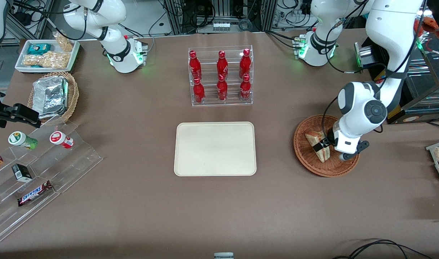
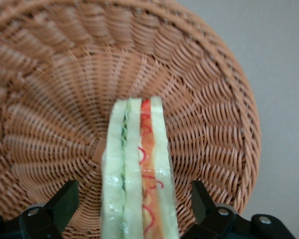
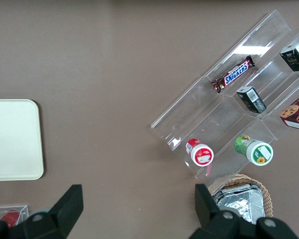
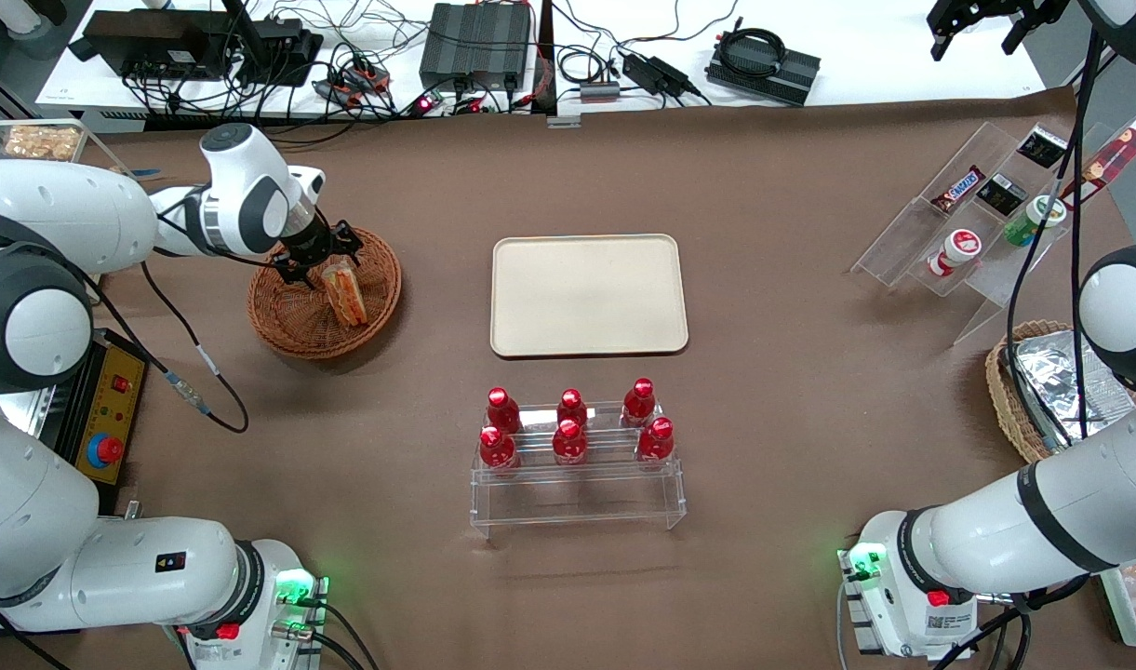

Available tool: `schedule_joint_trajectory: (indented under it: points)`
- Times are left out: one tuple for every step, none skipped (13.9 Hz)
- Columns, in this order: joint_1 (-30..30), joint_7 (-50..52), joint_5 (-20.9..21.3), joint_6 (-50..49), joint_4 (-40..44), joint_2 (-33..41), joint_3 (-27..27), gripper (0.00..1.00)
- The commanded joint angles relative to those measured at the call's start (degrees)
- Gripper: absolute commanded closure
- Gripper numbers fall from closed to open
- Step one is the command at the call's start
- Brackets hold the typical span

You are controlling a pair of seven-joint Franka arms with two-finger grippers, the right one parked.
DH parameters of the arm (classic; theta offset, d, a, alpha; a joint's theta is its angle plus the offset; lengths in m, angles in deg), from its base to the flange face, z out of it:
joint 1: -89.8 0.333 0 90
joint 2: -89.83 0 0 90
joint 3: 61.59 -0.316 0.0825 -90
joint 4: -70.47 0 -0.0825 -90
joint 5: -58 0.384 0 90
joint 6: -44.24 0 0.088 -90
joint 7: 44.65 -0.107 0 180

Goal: Place sandwich from basket to tray
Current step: 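Close the left gripper on the sandwich wedge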

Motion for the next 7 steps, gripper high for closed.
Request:
schedule_joint_trajectory:
  points:
    - [-1.46,0.96,-0.45,1.24,-0.23,-1.63,-0.34,0.04]
    - [-1.46,1.75,-0.45,0.81,-0.23,-1.54,-0.34,0.28]
    - [-1.46,3.15,-0.45,0.72,-0.23,-1.45,-0.34,0.54]
    - [-1.63,4.21,-0.45,0.54,-0.23,-1.28,-0.34,0.76]
    - [-1.72,4.13,-0.19,-0.85,-0.05,-0.93,-0.42,0.90]
    - [-1.72,3.78,0.25,-2.96,0.12,0.12,-0.42,0.97]
    - [-1.64,3.69,0.34,-4.89,0.47,1.61,-0.60,1.00]
